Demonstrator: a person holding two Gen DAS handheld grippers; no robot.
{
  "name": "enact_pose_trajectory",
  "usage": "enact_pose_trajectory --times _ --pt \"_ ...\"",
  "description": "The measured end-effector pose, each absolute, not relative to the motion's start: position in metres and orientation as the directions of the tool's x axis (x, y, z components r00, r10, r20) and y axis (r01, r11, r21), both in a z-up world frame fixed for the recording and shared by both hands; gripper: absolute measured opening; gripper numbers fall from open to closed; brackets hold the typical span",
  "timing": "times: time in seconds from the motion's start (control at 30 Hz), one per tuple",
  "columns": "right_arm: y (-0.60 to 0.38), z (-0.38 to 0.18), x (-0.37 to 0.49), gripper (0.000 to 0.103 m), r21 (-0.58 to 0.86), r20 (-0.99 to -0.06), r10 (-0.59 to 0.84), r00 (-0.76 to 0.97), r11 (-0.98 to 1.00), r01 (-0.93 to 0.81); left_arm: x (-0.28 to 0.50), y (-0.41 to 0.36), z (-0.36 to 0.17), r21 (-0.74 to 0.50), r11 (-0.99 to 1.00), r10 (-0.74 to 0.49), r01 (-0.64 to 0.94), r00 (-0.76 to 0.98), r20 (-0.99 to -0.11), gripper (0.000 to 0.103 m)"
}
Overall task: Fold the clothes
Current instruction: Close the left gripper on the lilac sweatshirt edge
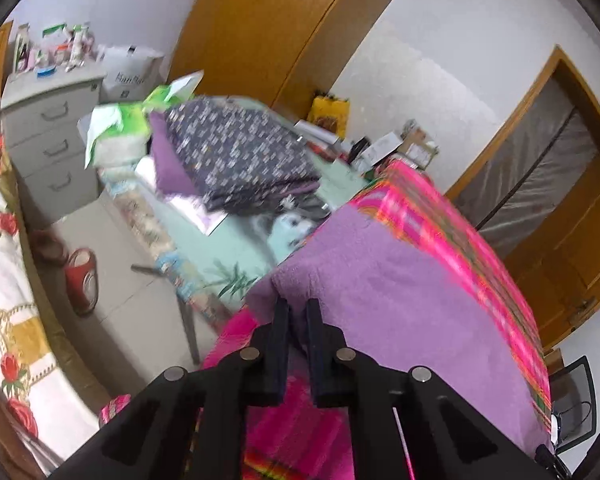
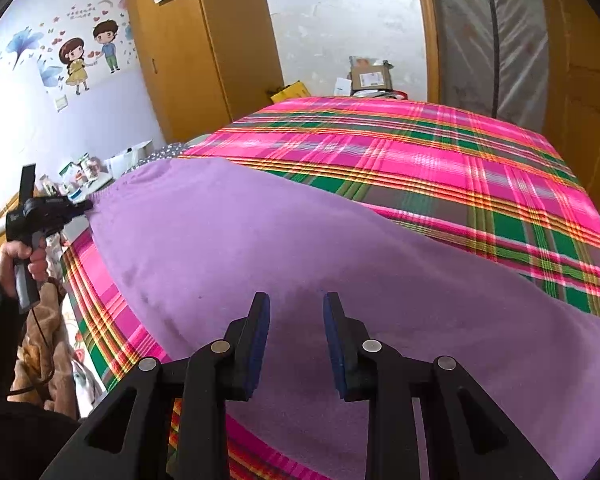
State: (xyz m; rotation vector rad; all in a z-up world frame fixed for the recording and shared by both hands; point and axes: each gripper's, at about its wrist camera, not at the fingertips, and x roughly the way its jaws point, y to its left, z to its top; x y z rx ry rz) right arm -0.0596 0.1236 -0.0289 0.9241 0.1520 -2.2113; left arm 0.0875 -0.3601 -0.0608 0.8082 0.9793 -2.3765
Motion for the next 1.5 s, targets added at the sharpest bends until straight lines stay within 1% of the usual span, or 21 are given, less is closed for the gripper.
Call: enact_pose_trajectory --times 0.17,0.33,0.4,0.5,0.67,0.8,0.87,1.07,1.13,1.2,1.5 --pt "0.124 -0.03 -0.061 0.028 0.168 -0.658 -0.581 -0.479 -0.733 0.66 0.091 -0.361 -0.053 -0.501 -0.641 -0.157 0.582 -0.738 -0.657 0.011" --pt "0.125 -0.031 -0.067 0.028 0.2 -0.656 -0.583 -0.479 -0.746 0.635 0.097 -0.347 -0.03 -0.461 -0.676 -0.216 0.575 -0.753 -0.622 0.011" --pt "0.123 -0.033 -0.068 0.029 0.206 -0.66 -0.583 -0.473 -0.747 0.632 0.089 -0.332 -0.023 -0.443 -0.717 -0.196 0.538 -0.766 -0.612 0.011" --pt "0.115 -0.039 -0.069 0.028 0.17 -0.684 -0.554 -0.475 -0.754 0.634 0.074 -0.306 -0.018 -0.415 -0.781 -0.145 0.467 -0.781 -0.607 0.011" --pt "0.12 -0.042 -0.072 0.028 0.173 -0.7 -0.531 -0.478 -0.775 0.607 0.044 -0.261 -0.017 -0.382 -0.855 -0.042 0.352 -0.78 -0.624 0.011" --pt "0.131 -0.041 -0.064 0.029 0.19 -0.713 -0.538 -0.449 -0.765 0.615 0.033 -0.241 -0.02 -0.364 -0.88 -0.002 0.304 -0.77 -0.639 0.011" --pt "0.135 -0.041 -0.056 0.028 0.18 -0.718 -0.545 -0.432 -0.746 0.642 0.029 -0.237 -0.023 -0.352 -0.886 0.0 0.301 -0.761 -0.649 0.011" --pt "0.156 -0.041 -0.063 0.028 0.219 -0.711 -0.534 -0.457 -0.786 0.577 0.025 -0.235 -0.027 -0.354 -0.884 0.006 0.305 -0.751 -0.661 0.011" --pt "0.153 -0.041 -0.06 0.029 0.184 -0.719 -0.521 -0.46 -0.781 0.596 0.025 -0.234 -0.027 -0.354 -0.885 0.009 0.302 -0.751 -0.661 0.011" --pt "0.153 -0.04 -0.061 0.028 0.186 -0.722 -0.52 -0.457 -0.781 0.597 0.028 -0.232 -0.026 -0.353 -0.886 0.01 0.3 -0.75 -0.661 0.011" --pt "0.157 -0.033 -0.062 0.029 0.21 -0.699 -0.533 -0.476 -0.79 0.576 0.029 -0.242 -0.02 -0.326 -0.894 -0.016 0.307 -0.751 -0.66 0.011"
